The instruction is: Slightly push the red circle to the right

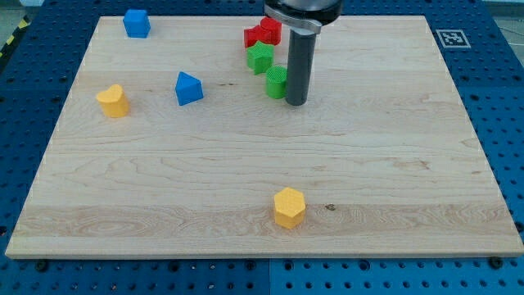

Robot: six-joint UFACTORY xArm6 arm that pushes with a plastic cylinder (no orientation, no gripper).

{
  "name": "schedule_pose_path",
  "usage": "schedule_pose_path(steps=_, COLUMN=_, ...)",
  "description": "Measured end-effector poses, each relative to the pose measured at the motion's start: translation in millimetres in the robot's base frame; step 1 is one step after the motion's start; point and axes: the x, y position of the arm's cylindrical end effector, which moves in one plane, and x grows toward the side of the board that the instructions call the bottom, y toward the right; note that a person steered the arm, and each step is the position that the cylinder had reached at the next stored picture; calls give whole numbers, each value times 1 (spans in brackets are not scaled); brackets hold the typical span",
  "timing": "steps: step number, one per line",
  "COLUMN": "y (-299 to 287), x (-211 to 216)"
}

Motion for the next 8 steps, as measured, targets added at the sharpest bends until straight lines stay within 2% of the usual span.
schedule_pose_path(steps=2, y=-2, x=-36)
schedule_pose_path(steps=3, y=2, x=-20)
schedule_pose_path(steps=6, y=-9, x=-18)
schedule_pose_path(steps=7, y=33, x=-53)
schedule_pose_path(steps=8, y=55, x=-115)
